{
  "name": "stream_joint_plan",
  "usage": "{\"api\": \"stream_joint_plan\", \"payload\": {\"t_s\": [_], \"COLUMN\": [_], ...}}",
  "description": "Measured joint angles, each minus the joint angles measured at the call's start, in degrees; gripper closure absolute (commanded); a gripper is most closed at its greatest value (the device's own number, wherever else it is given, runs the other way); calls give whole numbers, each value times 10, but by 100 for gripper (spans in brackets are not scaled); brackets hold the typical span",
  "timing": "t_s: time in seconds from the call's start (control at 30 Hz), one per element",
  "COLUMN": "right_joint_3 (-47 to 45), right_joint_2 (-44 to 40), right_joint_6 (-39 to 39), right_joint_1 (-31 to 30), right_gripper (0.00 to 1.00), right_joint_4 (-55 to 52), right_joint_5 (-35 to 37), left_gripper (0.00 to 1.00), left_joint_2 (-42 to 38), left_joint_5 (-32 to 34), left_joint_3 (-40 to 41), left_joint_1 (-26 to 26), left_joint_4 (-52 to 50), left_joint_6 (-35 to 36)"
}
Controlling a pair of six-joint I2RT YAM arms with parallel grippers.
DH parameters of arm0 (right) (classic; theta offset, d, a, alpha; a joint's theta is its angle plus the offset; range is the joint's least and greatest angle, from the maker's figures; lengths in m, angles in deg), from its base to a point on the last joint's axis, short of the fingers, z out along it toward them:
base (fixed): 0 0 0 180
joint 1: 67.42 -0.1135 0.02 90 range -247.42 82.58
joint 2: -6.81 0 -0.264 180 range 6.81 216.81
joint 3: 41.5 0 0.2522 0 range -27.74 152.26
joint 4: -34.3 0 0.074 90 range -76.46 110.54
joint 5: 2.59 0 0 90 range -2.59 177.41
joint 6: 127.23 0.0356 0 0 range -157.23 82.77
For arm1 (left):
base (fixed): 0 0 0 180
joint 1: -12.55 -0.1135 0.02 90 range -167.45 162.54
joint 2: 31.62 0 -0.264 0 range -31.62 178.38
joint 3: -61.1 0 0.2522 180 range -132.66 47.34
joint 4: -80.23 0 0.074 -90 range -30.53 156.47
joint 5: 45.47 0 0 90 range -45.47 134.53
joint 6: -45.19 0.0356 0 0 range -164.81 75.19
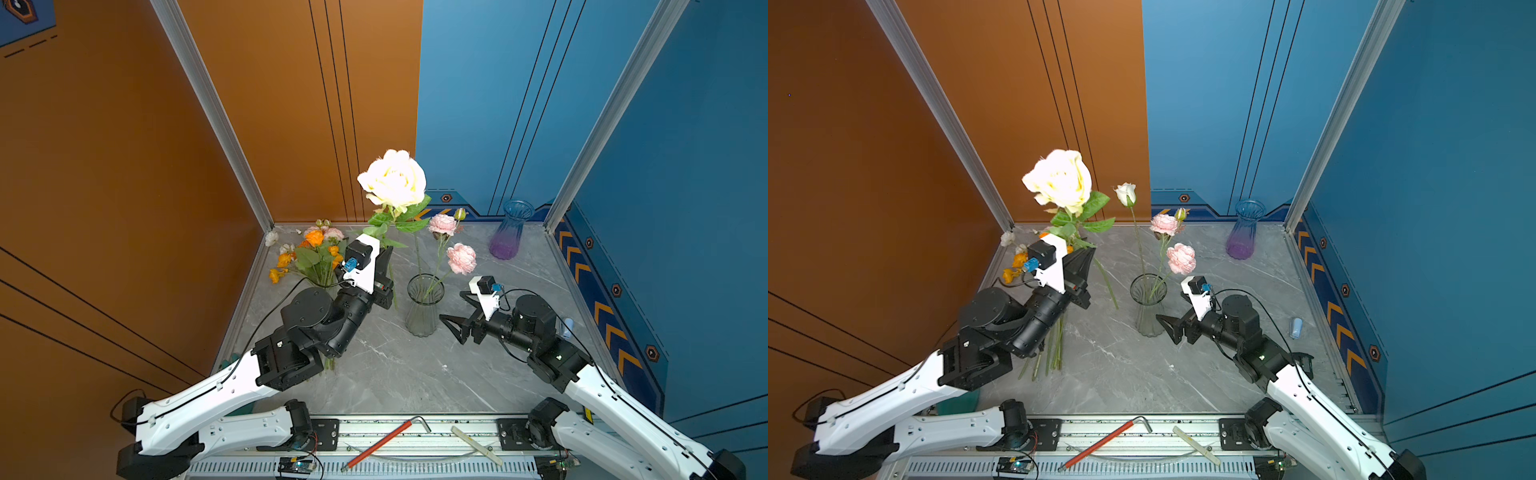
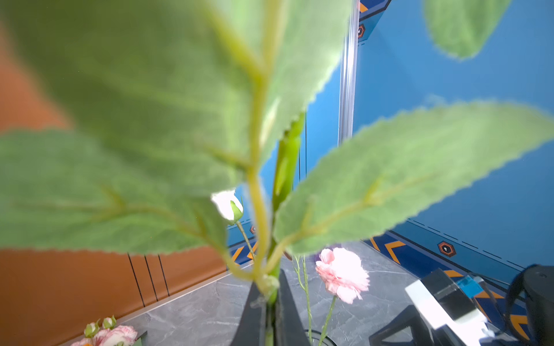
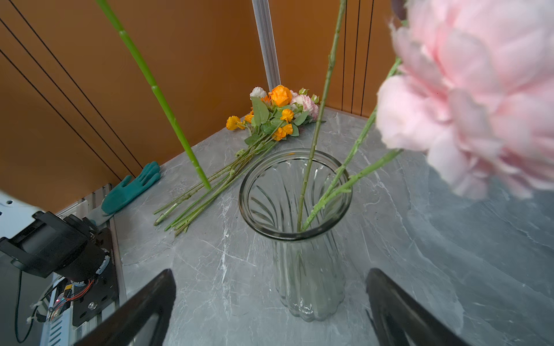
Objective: Arrange flowers in a vase
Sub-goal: Place the flower in the vase.
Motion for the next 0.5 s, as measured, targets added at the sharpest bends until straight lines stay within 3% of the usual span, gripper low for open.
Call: {"api": "stream_joint_plan", "payload": {"t_s": [0.2,0.5], "right_joint_3": [-7,-11], "right_joint_2": [-10,13], "right_joint_6": [0,0], "right_joint_1": [0,3], "right_gripper": [0,0], "right_joint_4": [11,20], "right_joint_5": [-1,-1], "left_gripper": [100,100], "left_joint_2": [37,97], "left_joint_5": [5,-26], "left_joint_3": [-21,21], "left_joint_1": [6,7], "left_joint_4": [121,291], "left_joint_6": [74,93]}}
